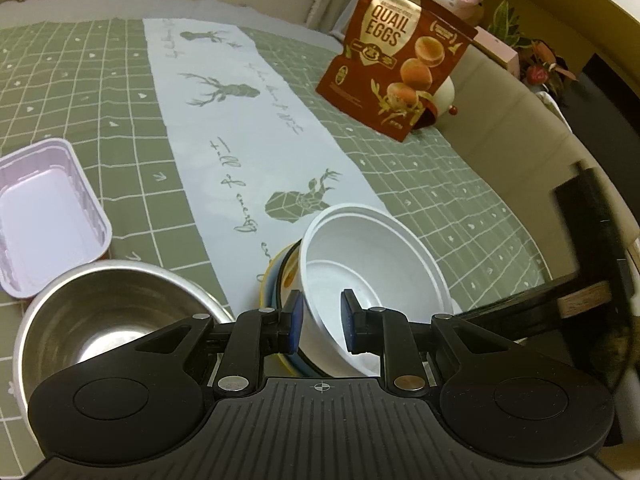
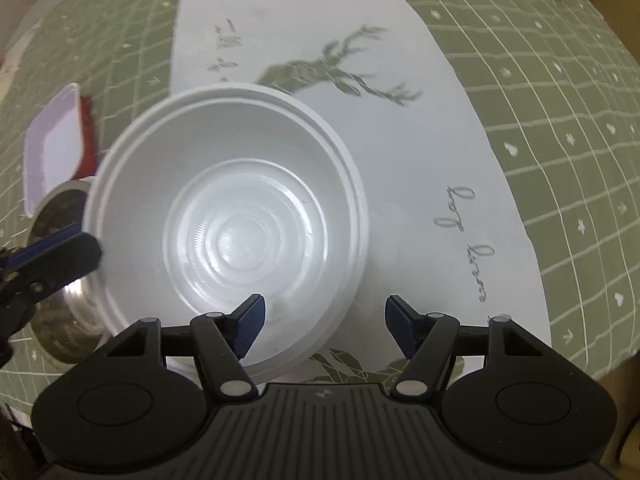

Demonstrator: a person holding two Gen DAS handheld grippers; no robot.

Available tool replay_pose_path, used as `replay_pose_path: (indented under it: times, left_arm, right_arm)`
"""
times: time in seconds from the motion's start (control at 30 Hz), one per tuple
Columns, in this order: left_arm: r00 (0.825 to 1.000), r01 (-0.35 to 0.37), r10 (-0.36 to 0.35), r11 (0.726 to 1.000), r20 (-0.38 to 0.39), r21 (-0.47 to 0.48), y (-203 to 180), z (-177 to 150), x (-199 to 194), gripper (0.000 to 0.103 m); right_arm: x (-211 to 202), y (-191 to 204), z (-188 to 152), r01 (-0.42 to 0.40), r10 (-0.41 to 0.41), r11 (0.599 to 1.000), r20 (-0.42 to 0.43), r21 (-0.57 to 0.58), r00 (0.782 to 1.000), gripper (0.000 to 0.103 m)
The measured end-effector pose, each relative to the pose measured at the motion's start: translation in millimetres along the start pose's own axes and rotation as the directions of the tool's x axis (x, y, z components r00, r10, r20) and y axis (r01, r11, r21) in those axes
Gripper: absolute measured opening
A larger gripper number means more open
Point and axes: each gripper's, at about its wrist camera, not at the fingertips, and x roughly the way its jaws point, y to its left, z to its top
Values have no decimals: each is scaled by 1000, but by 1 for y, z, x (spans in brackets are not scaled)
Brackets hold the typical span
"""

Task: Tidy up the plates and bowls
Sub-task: 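Open both grippers and lift them off the white plastic bowl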

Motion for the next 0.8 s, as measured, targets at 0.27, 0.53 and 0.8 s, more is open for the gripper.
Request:
replay_pose_path:
  times: [0.27, 0.53, 0.8]
  left_arm:
    - [976, -33, 36, 999, 214, -20, -15, -10, -38, 22]
    - [925, 154, -140, 988, 353, -12, -27, -40, -52, 21]
    - [919, 200, -150, 974, 364, -106, -21, -14, -60, 14]
  right_arm:
    - [-73, -8, -45, -61, 115, 986, 366, -155, 924, 67]
    - [-130, -36, -91, 68, 151, 955, 669, -289, 728, 81]
    - [-86, -53, -41, -142, 281, 952, 591, -272, 756, 92]
